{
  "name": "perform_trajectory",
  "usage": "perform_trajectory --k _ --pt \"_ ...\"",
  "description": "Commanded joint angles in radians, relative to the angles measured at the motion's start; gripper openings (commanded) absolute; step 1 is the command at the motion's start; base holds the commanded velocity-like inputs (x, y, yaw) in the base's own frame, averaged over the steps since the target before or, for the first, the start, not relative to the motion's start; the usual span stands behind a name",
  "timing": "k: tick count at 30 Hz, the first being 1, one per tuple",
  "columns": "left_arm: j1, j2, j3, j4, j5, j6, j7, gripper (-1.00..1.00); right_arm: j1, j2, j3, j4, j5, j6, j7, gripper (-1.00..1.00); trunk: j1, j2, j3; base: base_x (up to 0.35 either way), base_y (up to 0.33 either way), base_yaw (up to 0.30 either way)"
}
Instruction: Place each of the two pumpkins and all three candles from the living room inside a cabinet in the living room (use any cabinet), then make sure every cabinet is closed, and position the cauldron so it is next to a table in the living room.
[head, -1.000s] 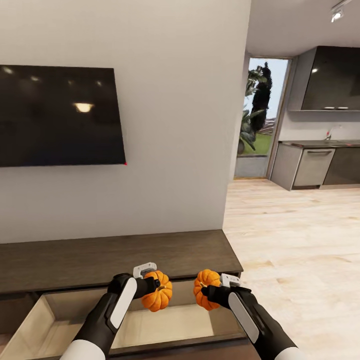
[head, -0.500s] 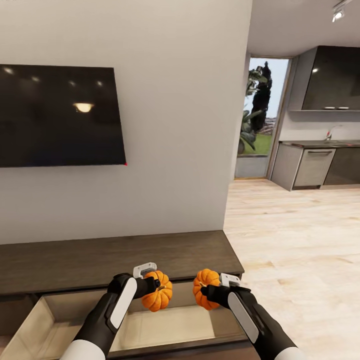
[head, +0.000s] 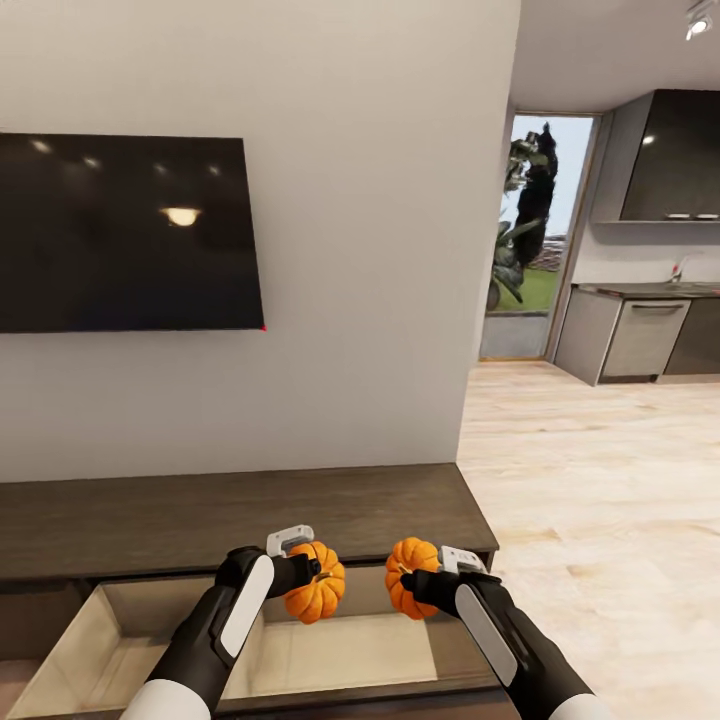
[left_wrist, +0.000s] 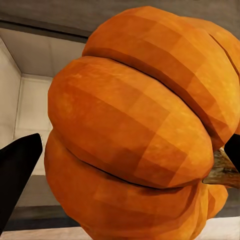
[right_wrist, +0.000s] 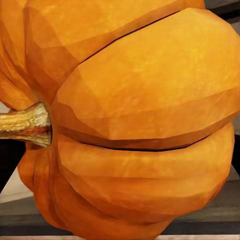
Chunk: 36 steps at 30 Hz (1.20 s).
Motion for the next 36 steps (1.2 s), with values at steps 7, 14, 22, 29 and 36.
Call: perform_trajectory --k 7,14,22,29,36 --pt "-0.001 0.000 -0.001 -0.001 0.010 0.002 0.009 -1.00 -0.001 0.000 0.002 -0.001 -0.010 0.002 -0.009 -1.00 0.000 -0.001 0.001 0.099 -0.077 0.095" --pt "-0.001 0.000 -0.001 -0.003 0.011 0.002 0.009 -1.00 -0.001 0.000 0.002 -0.001 -0.010 0.002 -0.005 -1.00 0.000 -0.001 0.001 0.032 -0.025 0.013" --pt "-0.001 0.000 -0.002 -0.004 0.010 0.002 0.009 -1.00 -0.001 -0.001 0.002 -0.001 -0.010 0.002 -0.004 -1.00 0.000 -0.001 0.001 0.080 -0.001 0.000" --pt "-0.001 0.000 -0.003 -0.008 0.009 0.002 0.009 -1.00 -0.001 -0.002 0.002 -0.002 -0.011 0.002 -0.004 -1.00 0.000 -0.001 0.001 0.008 0.000 0.000" --pt "-0.001 0.000 -0.004 -0.009 0.009 0.002 0.009 -1.00 -0.001 -0.002 0.002 -0.003 -0.011 0.002 -0.003 -1.00 0.004 -0.008 -0.002 0.000 0.000 0.000"
